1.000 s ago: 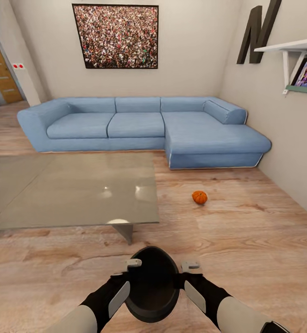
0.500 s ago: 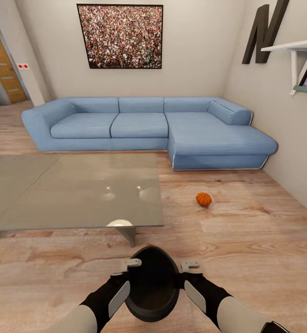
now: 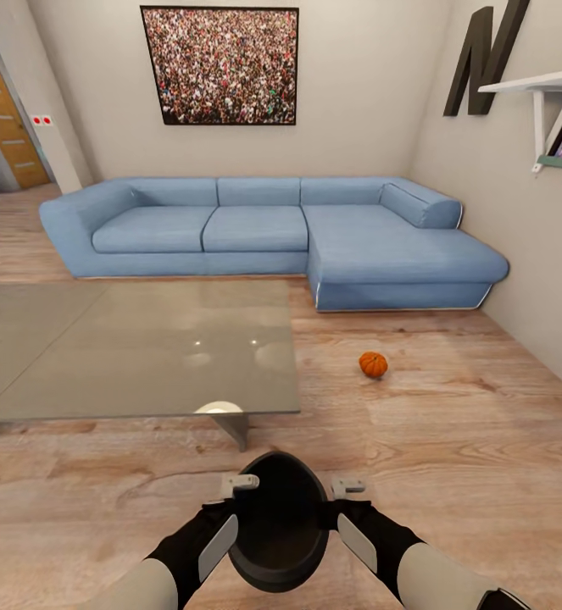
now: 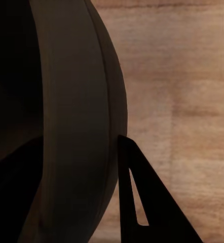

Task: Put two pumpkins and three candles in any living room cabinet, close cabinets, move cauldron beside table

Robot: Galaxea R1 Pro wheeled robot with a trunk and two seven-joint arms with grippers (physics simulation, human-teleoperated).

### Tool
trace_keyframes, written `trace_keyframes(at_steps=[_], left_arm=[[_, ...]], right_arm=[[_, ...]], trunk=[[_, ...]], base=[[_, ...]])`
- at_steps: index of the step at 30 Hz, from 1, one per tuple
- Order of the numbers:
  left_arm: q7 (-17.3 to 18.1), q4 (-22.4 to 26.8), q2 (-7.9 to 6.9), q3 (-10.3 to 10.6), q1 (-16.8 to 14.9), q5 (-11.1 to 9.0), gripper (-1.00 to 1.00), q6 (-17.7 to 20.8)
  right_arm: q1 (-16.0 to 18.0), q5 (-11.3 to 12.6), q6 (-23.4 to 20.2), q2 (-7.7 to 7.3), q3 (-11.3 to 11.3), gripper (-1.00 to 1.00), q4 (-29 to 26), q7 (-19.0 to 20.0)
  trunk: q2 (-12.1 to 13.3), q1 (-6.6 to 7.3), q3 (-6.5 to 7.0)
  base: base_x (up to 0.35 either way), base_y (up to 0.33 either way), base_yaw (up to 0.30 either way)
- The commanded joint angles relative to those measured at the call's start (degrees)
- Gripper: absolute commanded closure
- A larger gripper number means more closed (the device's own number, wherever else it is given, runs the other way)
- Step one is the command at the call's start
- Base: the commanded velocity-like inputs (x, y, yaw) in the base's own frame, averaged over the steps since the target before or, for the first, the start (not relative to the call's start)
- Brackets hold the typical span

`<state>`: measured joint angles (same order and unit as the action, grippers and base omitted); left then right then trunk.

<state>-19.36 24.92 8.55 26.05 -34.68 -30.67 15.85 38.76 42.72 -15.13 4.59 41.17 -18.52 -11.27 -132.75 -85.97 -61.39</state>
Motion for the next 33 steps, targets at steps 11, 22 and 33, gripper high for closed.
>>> trace_keyframes(at_steps=[11,22,33], left_arm=[[-0.6,0.0,-0.03,0.4,-0.1,-2.0,1.0,0.2],[-0.6,0.0,-0.11,0.3,0.0,-1.9,1.0,0.2],[-0.6,0.0,-0.11,0.2,-0.1,-1.9,1.0,0.2]], right_arm=[[0.0,-3.4,3.8,0.07,1.9,1.0,-0.5,-0.2],[0.0,-3.4,3.8,0.07,1.8,1.0,-0.5,-0.4],[0.0,-3.4,3.8,0.07,1.8,1.0,-0.5,-0.4]], trunk=[[-4.5,-2.4,-2.03],[-6.5,-3.5,-2.93],[-6.5,-3.5,-2.93]], base=[[0.0,0.0,0.0],[0.0,0.0,0.0],[0.192,0.0,0.0]])
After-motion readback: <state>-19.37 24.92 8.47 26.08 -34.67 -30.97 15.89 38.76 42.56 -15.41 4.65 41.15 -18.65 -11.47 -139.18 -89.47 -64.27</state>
